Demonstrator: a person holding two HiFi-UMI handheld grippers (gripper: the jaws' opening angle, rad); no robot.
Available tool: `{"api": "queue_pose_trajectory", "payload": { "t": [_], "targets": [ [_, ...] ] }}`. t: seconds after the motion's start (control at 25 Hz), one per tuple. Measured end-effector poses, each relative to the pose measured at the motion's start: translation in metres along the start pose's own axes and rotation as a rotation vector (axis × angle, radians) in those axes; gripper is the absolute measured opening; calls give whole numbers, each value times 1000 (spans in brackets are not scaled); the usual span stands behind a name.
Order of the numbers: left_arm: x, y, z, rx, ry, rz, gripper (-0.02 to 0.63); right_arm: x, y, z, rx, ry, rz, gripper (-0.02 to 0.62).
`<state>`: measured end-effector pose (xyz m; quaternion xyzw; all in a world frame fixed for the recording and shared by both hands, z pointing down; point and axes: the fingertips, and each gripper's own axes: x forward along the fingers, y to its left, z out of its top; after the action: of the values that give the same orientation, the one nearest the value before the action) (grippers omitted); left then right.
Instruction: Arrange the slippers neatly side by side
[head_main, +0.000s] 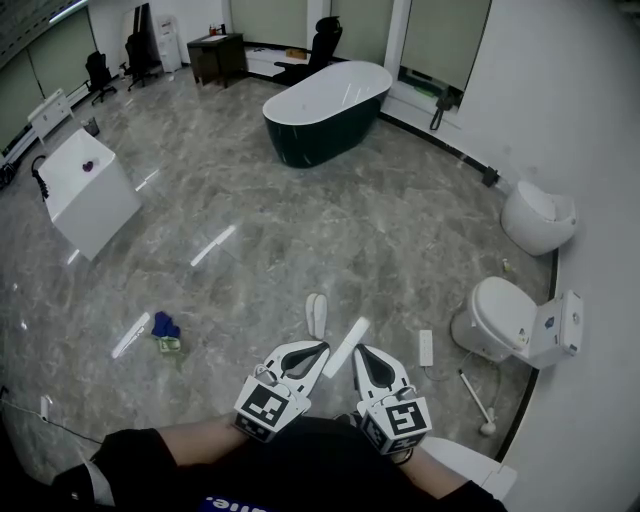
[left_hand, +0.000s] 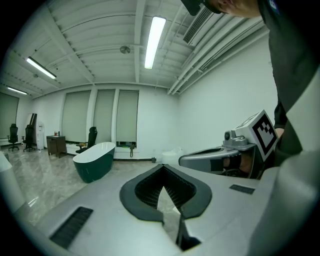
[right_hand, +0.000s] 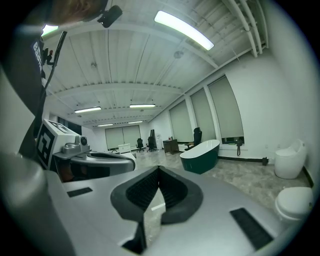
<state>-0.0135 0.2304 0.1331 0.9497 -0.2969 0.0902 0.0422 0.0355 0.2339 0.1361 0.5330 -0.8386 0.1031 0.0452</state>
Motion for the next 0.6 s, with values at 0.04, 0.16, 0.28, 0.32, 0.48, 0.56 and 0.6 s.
{"api": "queue_pose_trajectory", "payload": {
  "t": [0.04, 0.16, 0.28, 0.32, 0.48, 0.56, 0.6],
  "targets": [
    [3, -2, 2, 2, -2, 5, 2, -2, -3, -1, 2, 3, 7, -2],
    [11, -10, 7, 14, -3, 22, 2, -9, -14, -2, 11, 19, 21, -2],
    [19, -17, 10, 29, 7, 44, 2, -14, -28, 3, -7, -5, 28, -2],
    [21, -19, 11, 33, 9, 52, 2, -15, -32, 3, -7, -7, 32, -2],
    [30, -30, 6, 29, 12, 78, 2, -22, -45, -2, 16, 3, 49, -2],
    [34, -33, 7, 15, 5, 101, 2, -25, -53, -5, 22, 10, 55, -2],
    [36, -34, 8, 10, 2, 112, 2, -26, -56, -6, 23, 13, 58, -2]
  ]
}}
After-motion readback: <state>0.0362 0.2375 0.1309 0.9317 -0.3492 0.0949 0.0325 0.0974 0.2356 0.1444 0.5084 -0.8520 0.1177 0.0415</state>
